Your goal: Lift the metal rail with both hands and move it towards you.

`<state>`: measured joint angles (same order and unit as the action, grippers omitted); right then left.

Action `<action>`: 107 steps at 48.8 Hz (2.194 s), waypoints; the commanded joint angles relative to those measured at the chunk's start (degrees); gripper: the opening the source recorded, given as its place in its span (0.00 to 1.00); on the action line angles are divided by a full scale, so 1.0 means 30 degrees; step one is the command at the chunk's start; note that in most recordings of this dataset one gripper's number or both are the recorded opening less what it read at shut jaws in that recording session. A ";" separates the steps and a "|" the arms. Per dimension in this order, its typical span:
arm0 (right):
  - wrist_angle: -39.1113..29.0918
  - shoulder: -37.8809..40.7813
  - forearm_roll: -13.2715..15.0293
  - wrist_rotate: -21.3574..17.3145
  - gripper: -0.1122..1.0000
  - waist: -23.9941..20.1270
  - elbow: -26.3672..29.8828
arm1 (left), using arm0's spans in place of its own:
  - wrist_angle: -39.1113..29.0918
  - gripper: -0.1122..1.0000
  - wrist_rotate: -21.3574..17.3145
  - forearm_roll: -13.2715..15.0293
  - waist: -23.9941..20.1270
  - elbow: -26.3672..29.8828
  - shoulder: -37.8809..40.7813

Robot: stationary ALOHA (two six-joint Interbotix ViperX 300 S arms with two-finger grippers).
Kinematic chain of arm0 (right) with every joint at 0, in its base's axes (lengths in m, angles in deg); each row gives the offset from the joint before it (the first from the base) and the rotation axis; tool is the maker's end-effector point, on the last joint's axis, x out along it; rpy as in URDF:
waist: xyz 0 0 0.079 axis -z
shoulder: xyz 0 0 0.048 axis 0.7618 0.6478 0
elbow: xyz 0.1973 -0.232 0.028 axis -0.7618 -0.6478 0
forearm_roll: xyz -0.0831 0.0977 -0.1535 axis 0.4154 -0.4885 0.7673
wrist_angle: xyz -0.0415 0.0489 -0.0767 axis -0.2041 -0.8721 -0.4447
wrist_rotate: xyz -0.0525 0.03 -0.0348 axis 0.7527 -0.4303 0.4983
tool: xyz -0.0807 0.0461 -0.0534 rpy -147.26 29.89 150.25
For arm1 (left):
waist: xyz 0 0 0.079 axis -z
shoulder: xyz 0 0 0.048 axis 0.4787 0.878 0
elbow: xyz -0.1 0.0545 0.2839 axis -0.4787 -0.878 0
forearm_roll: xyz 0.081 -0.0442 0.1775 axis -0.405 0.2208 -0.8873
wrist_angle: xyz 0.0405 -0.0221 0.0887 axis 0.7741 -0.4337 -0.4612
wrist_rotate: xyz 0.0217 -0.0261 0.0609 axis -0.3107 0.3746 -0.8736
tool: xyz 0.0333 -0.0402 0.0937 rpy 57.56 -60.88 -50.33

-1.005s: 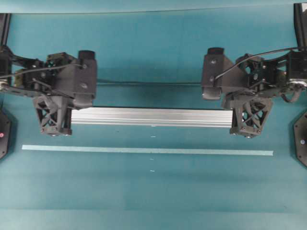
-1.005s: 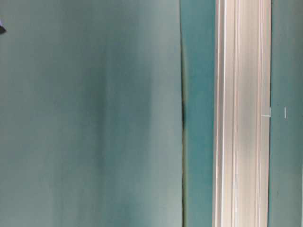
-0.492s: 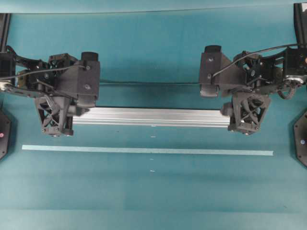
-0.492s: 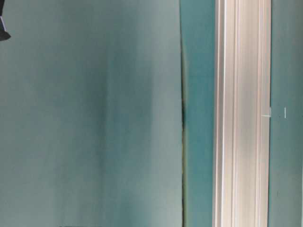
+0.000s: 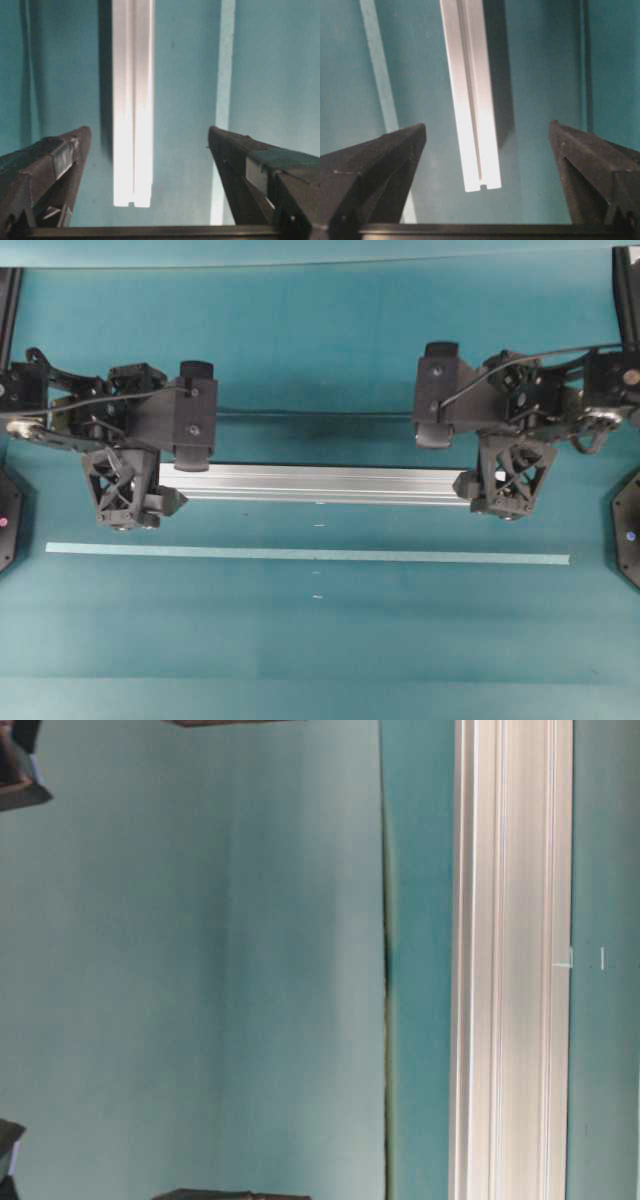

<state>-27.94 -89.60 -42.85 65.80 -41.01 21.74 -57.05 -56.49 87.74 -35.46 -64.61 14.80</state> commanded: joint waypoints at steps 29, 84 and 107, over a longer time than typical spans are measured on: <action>0.4600 0.2607 -0.0059 0.0059 1.00 0.0029 -0.2227 | 0.3926 0.98 0.0059 -0.0059 -0.1055 -0.1934 0.2930; 0.9023 0.5391 -0.0117 0.0029 1.00 0.0381 -0.3926 | 0.8320 0.98 0.0908 -0.0088 -0.1406 -0.2578 0.6680; 0.9199 0.5420 -0.0176 -0.0029 0.98 0.0264 -0.3867 | 0.8467 0.95 0.0967 -0.0029 -0.1348 -0.2607 0.6738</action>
<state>-0.61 -73.61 -43.20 65.89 -39.95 9.78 -32.09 -53.67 87.74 -39.59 -72.60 35.28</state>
